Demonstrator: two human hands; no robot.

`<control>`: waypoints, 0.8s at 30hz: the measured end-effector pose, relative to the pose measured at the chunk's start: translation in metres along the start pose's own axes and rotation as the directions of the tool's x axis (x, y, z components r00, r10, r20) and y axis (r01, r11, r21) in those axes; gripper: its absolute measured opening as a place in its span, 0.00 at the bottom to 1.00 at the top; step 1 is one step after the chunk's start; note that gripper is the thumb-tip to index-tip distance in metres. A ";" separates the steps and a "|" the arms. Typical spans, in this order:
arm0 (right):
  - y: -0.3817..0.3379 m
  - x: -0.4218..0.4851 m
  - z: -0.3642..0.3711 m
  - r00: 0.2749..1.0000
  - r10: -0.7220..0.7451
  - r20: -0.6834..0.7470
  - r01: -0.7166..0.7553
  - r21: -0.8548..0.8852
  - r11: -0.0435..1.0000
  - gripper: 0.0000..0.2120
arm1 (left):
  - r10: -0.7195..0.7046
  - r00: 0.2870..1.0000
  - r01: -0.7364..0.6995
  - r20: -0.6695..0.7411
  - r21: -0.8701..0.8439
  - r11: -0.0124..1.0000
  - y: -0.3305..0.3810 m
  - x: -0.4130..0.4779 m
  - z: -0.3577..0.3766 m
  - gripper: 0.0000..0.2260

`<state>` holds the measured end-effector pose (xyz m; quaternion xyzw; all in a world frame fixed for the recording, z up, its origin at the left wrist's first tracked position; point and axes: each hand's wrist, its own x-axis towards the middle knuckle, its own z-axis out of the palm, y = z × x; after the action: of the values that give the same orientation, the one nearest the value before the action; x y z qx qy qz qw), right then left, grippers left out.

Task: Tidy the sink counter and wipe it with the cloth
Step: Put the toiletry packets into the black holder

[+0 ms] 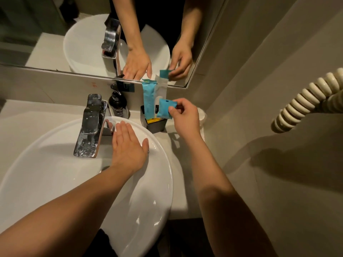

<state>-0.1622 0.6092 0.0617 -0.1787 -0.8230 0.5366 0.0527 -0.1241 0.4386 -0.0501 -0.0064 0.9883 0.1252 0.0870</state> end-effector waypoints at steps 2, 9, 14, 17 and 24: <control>-0.005 0.014 0.012 0.999 -0.038 0.023 0.039 -0.022 0.999 0.05 | 0.004 1.000 -0.004 -0.008 0.002 1.000 -0.001 0.000 0.002 0.38; 0.012 0.033 0.034 0.977 -0.052 0.209 0.103 -0.242 0.965 0.08 | 0.012 0.999 -0.012 -0.040 0.006 1.000 -0.001 0.000 0.003 0.38; 0.021 0.035 0.033 0.961 -0.002 0.276 0.119 -0.408 0.905 0.06 | 0.011 0.999 -0.011 -0.032 -0.002 1.000 0.000 0.000 0.001 0.38; 0.023 0.034 0.034 0.964 -0.002 0.265 0.120 -0.429 0.895 0.07 | 0.008 0.999 -0.008 -0.033 -0.004 1.000 0.000 0.000 0.002 0.38; 0.026 0.025 0.033 0.994 -0.028 0.109 0.061 -0.316 0.947 0.09 | 0.008 1.000 -0.009 -0.022 -0.012 1.000 -0.002 0.001 0.003 0.38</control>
<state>-0.1881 0.5987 0.0219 -0.1383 -0.9043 0.4037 -0.0071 -0.1245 0.4376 -0.0532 -0.0042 0.9884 0.1316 0.0756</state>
